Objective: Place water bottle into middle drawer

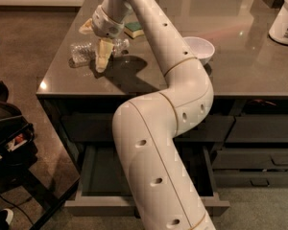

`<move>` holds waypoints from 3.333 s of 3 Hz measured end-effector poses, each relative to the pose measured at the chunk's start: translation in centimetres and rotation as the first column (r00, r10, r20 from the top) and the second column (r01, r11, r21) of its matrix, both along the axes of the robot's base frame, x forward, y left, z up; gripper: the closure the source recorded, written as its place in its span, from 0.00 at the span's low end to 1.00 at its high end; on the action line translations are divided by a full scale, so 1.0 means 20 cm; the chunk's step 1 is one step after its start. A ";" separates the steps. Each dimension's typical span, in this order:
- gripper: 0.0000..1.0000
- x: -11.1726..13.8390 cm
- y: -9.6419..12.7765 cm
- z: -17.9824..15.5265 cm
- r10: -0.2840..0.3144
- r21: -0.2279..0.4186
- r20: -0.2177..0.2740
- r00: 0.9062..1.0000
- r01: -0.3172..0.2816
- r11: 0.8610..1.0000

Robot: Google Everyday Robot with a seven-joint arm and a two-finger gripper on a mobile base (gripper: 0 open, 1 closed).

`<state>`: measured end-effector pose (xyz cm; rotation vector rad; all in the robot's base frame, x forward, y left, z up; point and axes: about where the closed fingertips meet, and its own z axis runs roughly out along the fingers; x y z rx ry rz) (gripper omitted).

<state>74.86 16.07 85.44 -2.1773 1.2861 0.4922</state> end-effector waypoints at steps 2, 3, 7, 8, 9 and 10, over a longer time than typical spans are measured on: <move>0.13 0.00 0.05 -0.05 0.026 -0.009 0.003 1.000 -0.026 1.000; 0.37 0.00 0.05 -0.05 0.026 -0.009 0.003 1.000 -0.026 1.000; 1.00 0.00 0.05 -0.03 0.026 -0.006 0.003 1.000 -0.026 1.000; 1.00 -0.01 -0.03 0.01 -0.014 0.089 -0.052 0.999 0.018 0.996; 1.00 -0.17 -0.08 0.06 0.042 0.209 -0.193 0.980 -0.001 0.978; 1.00 -0.39 -0.15 0.27 0.120 0.351 -0.259 0.958 -0.022 0.936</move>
Offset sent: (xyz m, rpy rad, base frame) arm 0.0000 0.0084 -0.0072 -0.0070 -0.0026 0.0207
